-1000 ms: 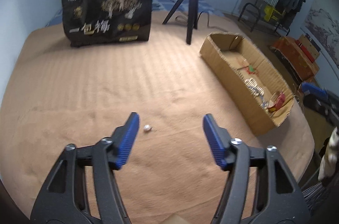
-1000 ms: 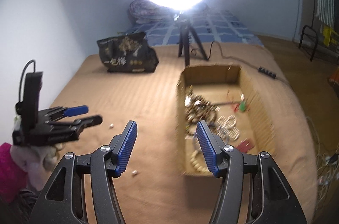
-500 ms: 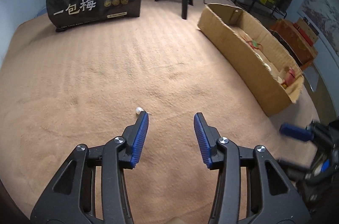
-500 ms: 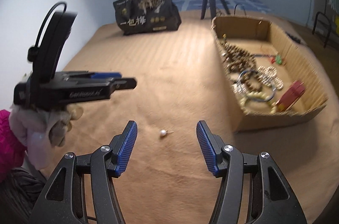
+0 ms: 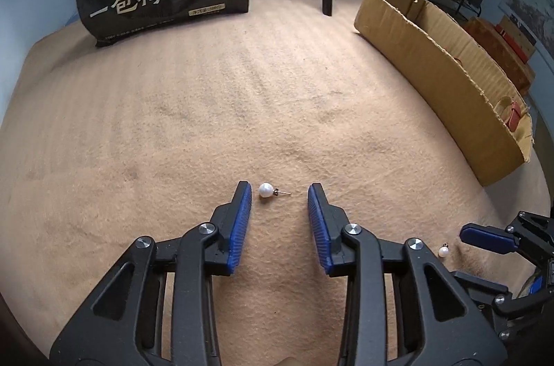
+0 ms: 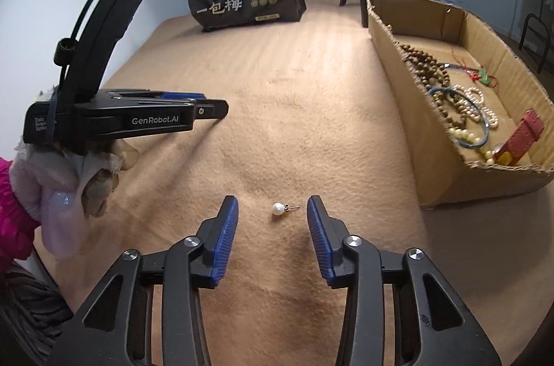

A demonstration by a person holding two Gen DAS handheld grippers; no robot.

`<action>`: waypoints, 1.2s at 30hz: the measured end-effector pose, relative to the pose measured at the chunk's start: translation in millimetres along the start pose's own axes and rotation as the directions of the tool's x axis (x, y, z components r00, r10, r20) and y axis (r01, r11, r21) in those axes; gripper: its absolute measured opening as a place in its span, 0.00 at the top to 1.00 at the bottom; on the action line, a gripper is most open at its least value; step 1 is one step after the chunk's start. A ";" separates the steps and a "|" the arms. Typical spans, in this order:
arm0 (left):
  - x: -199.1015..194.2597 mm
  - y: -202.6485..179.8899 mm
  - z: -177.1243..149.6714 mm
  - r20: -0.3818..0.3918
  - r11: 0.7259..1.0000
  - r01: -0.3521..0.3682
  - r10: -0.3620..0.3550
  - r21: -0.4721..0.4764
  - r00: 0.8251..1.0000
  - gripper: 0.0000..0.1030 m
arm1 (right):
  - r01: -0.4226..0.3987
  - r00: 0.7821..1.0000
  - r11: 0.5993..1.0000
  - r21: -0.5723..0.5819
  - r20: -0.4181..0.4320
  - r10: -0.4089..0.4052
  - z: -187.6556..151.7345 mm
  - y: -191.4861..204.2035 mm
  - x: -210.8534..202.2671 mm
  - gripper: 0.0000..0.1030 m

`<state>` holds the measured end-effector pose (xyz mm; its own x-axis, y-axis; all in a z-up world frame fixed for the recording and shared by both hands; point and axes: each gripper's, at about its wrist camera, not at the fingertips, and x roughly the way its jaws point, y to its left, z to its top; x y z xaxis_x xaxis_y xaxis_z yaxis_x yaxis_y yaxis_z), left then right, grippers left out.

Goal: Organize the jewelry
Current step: 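Grasp one pearl stud earring with the left tool while the right tool grasps the other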

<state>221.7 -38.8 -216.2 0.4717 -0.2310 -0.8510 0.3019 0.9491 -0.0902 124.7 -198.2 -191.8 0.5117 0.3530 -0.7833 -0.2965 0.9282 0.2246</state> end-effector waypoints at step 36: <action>-14.0 -3.0 3.4 0.033 0.999 0.021 -0.021 0.028 0.999 0.83 | 0.033 0.999 0.999 -0.038 0.006 -0.033 7.3 11.0 7.1 0.85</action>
<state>217.0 -39.1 -202.3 0.4923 -0.2582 -0.8313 0.3346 0.9377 -0.0932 130.9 -184.7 -190.7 0.5262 0.3229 -0.7866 -0.3096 0.9344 0.1765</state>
